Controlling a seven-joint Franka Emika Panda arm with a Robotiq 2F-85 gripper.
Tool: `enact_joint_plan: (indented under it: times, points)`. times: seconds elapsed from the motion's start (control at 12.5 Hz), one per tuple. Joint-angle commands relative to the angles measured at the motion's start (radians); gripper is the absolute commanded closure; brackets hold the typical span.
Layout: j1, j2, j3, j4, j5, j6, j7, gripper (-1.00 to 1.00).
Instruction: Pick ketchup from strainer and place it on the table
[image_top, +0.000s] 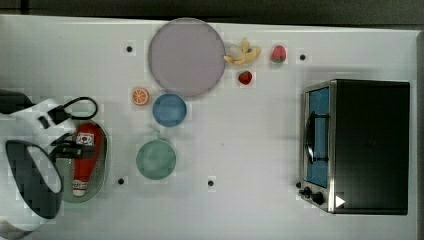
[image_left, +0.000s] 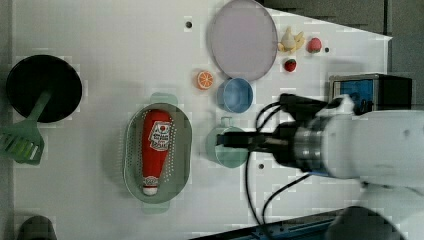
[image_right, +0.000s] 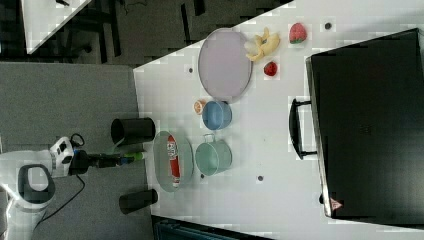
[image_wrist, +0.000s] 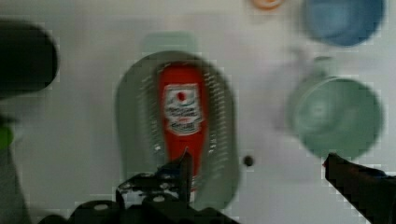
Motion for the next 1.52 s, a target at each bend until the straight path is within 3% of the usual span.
enact_joint_plan:
  times: [0.08, 0.48, 0.72, 1.36, 1.44, 1.52]
  points:
    - [-0.008, 0.067, 0.052, -0.039, -0.019, 0.12, 0.04, -1.0]
    - [0.008, 0.191, 0.054, -0.179, -0.117, 0.425, 0.059, -1.0]
    - [0.009, 0.286, 0.051, -0.246, -0.126, 0.603, 0.059, -1.0]
    - [0.062, 0.495, -0.018, -0.248, -0.141, 0.778, 0.059, -1.0]
    - [0.077, 0.505, -0.037, -0.248, -0.156, 0.789, 0.059, -0.92]
    - [0.092, 0.511, -0.057, -0.248, -0.174, 0.794, 0.059, -0.68]
